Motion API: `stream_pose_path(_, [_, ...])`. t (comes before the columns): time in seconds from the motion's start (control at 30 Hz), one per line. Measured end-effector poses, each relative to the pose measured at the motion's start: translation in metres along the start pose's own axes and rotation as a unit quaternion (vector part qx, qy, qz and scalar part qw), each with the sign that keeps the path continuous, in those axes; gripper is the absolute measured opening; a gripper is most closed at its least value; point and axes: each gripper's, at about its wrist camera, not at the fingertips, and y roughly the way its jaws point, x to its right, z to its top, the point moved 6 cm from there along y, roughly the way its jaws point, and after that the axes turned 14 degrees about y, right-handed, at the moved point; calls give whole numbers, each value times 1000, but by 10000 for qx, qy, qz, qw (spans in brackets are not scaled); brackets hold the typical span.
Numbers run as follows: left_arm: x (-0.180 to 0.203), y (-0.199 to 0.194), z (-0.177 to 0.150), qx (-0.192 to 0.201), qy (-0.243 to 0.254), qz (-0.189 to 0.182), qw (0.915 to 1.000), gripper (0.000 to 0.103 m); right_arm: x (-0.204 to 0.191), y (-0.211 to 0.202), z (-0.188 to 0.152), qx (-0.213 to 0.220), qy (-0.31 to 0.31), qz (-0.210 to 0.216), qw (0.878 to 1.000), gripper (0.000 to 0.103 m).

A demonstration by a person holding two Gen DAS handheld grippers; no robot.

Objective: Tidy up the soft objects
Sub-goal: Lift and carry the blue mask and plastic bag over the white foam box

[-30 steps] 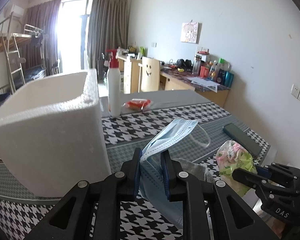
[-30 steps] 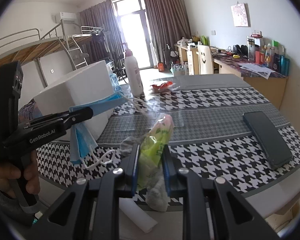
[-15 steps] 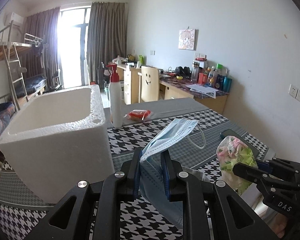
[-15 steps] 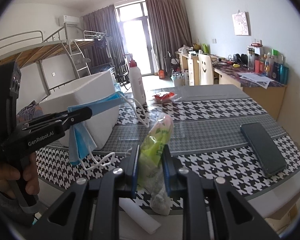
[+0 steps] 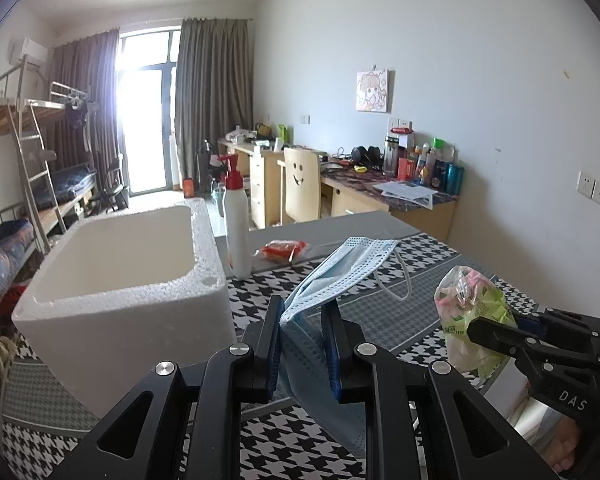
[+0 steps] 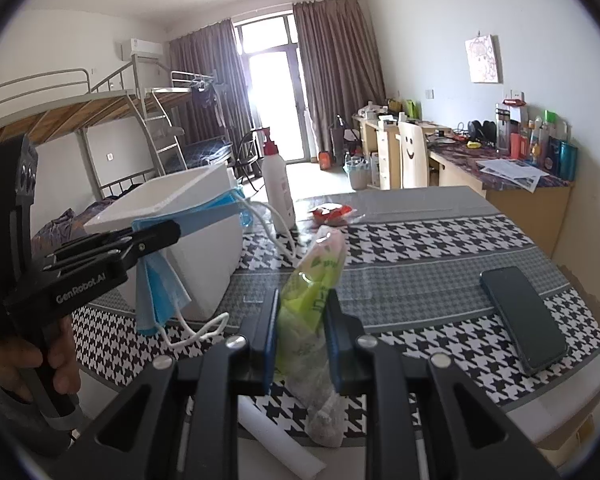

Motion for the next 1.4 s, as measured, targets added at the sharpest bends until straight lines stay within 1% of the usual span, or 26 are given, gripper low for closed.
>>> stream_pose_path(0.2, [0,-3,7,119,21,-44,9999,20,-5,-1,7,81,-33,42,10000,25])
stream_pose_path(0.53, [-1,-8,21,247,96,73,9996,20,-11,-3,20,230,-110,142,9996,25])
stream_pose_path(0.8, [-7,-10,32,359,111,132,9992,20,-15,-2,33,348,-116,230,9991,25])
stream_pose_path(0.93, [-13,-9,36,390,75,223,9990,20,-19,-1,42,422,-150,277,9986,25])
stream_pose_path(1.4, [-29,-5,50,447,-9,413,9981,20,-35,9,56,427,-299,424,9977,25])
